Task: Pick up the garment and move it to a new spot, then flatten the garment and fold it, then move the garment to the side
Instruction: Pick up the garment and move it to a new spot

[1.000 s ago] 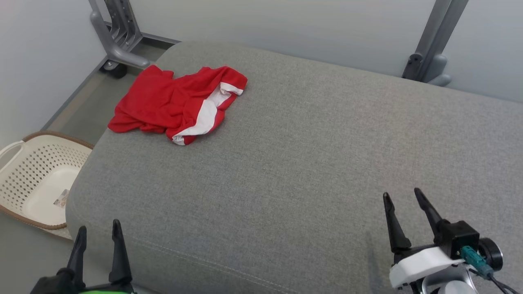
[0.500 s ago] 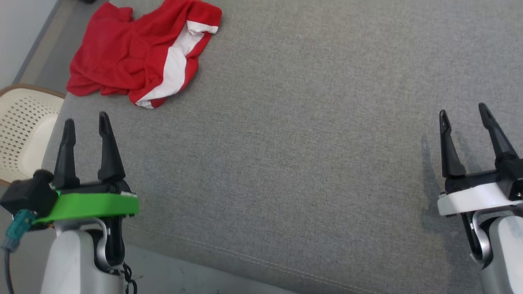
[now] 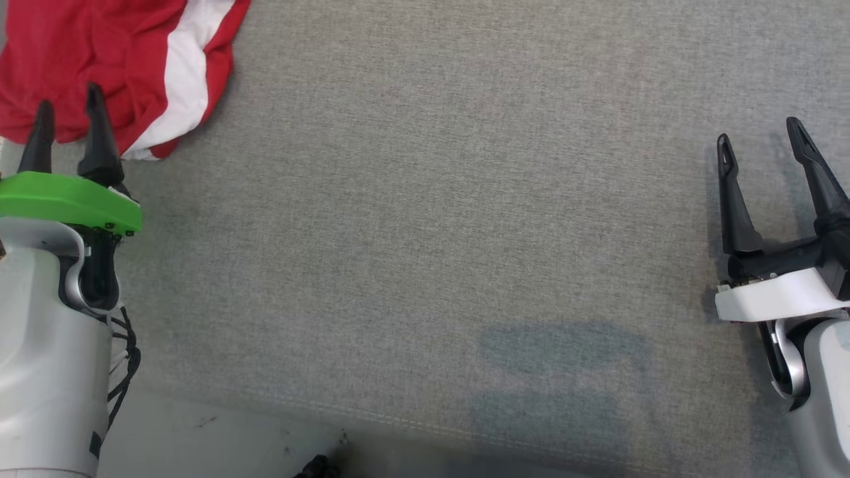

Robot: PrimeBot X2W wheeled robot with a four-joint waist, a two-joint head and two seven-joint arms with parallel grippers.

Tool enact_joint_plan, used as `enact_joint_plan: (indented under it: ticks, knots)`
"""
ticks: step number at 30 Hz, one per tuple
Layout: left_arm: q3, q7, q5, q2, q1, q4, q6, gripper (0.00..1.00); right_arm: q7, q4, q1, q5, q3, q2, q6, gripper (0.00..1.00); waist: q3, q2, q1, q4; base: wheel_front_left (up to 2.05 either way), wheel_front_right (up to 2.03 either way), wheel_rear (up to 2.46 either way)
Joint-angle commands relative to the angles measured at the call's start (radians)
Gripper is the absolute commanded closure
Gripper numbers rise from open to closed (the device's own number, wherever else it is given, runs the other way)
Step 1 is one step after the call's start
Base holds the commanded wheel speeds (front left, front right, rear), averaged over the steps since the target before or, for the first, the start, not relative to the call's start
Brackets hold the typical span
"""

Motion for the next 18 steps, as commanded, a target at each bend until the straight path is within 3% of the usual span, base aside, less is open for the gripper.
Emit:
enact_joint_plan:
  ticks: [1,9,11,18]
  knots:
    - [-0.008,0.006,-0.009,0.004,-0.017,0.014,-0.002,0.0,0.003,-0.007,-0.012,0.003,0.003,-0.002,-0.001,0.0,0.015,0.0115,-0.0003,-0.038,0.0,0.0,0.0]
    - [-0.12,0.051,-0.113,0.041,-0.107,0.222,-0.002,0.0,0.017,-0.038,0.0,0.008,0.008,-0.008,-0.001,0.0,0.024,0.0115,-0.0003,-0.084,0.0,0.0,0.0]
    - [-0.147,0.063,-0.115,0.038,-0.114,0.263,-0.002,1.0,0.019,-0.042,0.006,0.009,0.003,-0.004,-0.001,0.0,0.021,0.0115,-0.0003,-0.09,0.0,0.0,0.0]
    - [-0.198,0.03,-0.15,0.05,-0.131,0.351,-0.002,1.0,0.015,-0.034,0.021,0.012,-0.001,0.01,-0.001,0.0,-0.009,0.0115,-0.0003,-0.088,0.0,0.0,0.0]
